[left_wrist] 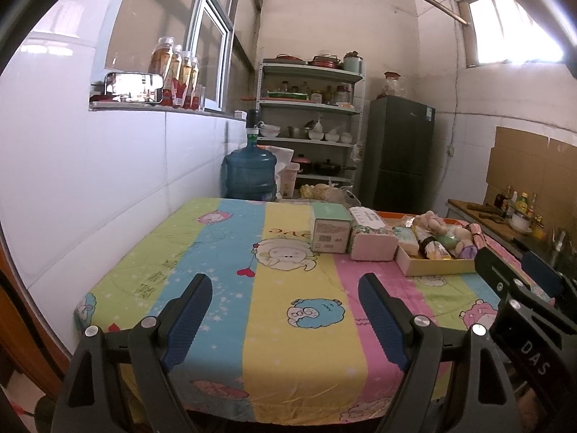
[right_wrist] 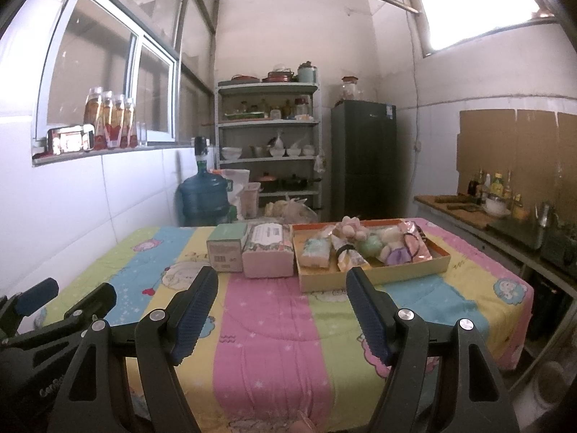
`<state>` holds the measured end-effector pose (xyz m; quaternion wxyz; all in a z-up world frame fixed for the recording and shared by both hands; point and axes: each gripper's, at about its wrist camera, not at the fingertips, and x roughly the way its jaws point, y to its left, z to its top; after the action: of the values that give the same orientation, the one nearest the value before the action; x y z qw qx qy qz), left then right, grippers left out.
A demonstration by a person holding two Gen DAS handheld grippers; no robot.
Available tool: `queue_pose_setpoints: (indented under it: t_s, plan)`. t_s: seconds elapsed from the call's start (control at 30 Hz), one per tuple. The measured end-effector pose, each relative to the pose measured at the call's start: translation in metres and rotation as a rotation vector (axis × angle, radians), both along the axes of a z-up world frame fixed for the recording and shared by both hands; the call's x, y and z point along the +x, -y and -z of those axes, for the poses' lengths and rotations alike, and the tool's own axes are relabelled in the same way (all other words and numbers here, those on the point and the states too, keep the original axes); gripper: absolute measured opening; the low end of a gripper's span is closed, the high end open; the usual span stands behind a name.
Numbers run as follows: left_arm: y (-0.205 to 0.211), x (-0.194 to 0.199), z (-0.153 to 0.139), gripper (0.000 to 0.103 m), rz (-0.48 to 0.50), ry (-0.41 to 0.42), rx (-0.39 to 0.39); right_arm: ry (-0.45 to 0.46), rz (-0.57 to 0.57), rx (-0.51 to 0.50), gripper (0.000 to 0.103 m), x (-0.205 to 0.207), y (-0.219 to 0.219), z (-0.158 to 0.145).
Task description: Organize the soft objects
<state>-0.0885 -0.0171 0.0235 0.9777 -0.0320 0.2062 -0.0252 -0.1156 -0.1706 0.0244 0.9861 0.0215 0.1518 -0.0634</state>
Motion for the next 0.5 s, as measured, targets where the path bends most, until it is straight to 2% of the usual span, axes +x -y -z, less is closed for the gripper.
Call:
queue_pose_setpoints:
  t_s: [0.5]
  plan:
    - [-0.0045, 0.0005, -0.0012, 0.084, -0.037, 0.01, 0.0, -0.01, 0.003, 0.007, 0.075, 0.001, 0.0076, 0.0037]
